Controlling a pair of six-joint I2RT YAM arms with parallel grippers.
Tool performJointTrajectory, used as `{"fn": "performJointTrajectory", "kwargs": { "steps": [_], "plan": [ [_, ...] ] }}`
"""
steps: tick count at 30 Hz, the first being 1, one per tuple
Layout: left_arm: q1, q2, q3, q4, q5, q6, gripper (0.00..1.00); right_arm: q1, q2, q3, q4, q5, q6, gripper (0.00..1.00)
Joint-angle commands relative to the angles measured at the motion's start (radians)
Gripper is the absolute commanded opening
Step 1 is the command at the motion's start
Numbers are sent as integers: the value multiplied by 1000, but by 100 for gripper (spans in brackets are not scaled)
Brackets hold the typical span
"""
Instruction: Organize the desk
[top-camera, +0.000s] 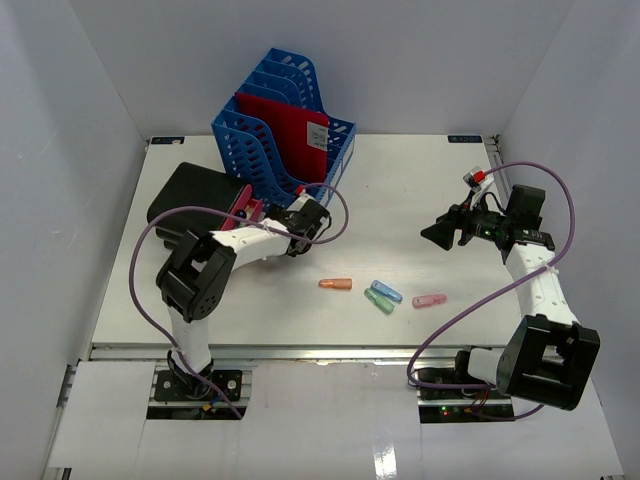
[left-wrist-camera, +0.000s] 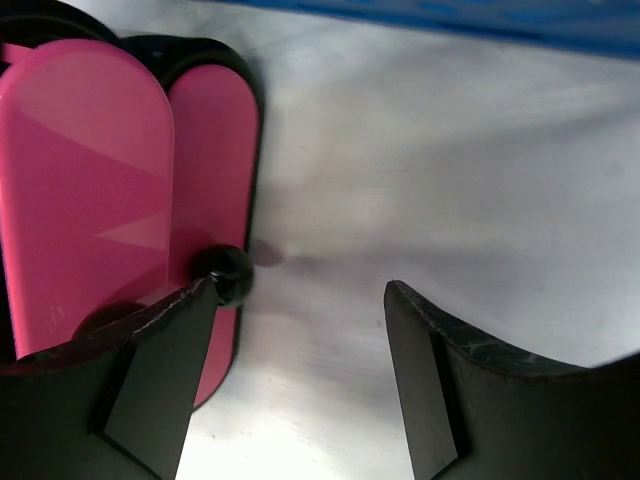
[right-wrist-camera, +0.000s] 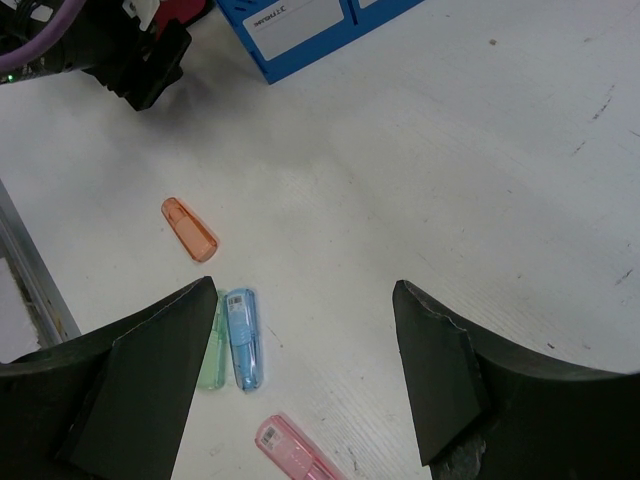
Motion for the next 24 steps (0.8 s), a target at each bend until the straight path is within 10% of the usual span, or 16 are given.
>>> {"fn": "performJointTrajectory", "kwargs": {
  "steps": [1,15,24],
  "plan": [
    [58,-102,32,29,11,-8,79,4,4,8,4,-7,-16,78],
    [104,-243,-28,16,126,-75,79,4,3,8,2,-9,-17,78],
    [98,-394,-156,89,384,-145,57,4,8,6,4,-9,-18,78]
  ]
}}
